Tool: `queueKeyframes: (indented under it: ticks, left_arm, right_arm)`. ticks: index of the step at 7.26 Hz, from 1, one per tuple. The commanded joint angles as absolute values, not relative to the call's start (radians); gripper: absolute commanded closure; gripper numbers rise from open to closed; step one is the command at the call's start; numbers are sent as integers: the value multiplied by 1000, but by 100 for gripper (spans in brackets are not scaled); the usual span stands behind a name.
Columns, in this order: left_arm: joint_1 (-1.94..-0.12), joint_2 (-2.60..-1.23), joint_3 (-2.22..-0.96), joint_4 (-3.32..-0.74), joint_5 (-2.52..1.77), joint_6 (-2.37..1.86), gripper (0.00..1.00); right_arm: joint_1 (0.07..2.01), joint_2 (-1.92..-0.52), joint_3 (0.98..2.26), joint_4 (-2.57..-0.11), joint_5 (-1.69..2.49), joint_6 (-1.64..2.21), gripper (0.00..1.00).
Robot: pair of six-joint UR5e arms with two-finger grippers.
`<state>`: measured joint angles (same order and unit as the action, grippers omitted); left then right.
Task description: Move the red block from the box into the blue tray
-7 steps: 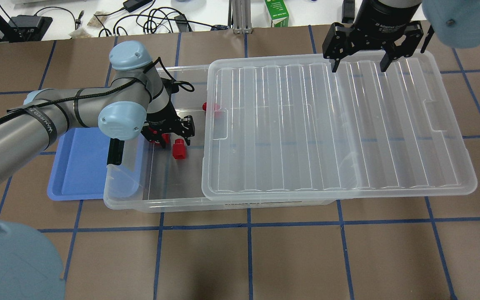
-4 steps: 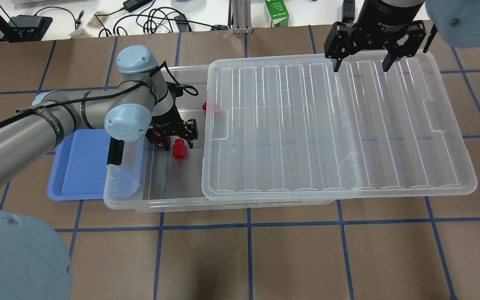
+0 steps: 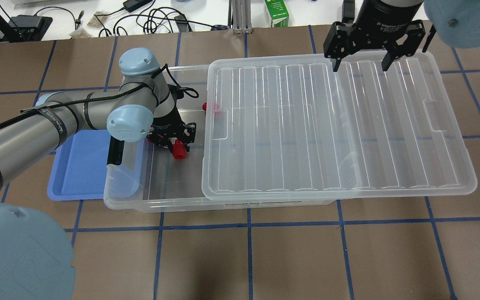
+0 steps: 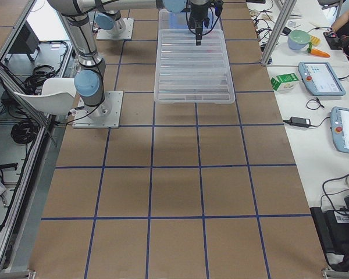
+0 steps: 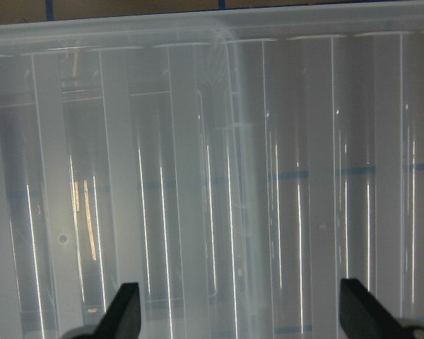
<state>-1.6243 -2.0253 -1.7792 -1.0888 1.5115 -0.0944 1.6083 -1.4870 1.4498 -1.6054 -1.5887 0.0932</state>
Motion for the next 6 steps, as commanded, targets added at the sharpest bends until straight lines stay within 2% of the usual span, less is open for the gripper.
queueKeyframes:
  ticks: [1, 3, 6]
  left_arm:
    - [-1618, -2020, -1767, -1091, 1514, -92, 100]
    - [-1602, -1984, -1731, -1126, 1522, -92, 100]
    - [-1597, -1901, -1516, -1452, 1522, -92, 100]
  right_arm:
    - [1609, -1485, 1450, -1608, -1588, 94, 0]
    - [1609, -1483, 1448, -1611, -1579, 95, 0]
    - [1609, -1483, 1448, -1612, -1580, 94, 0]
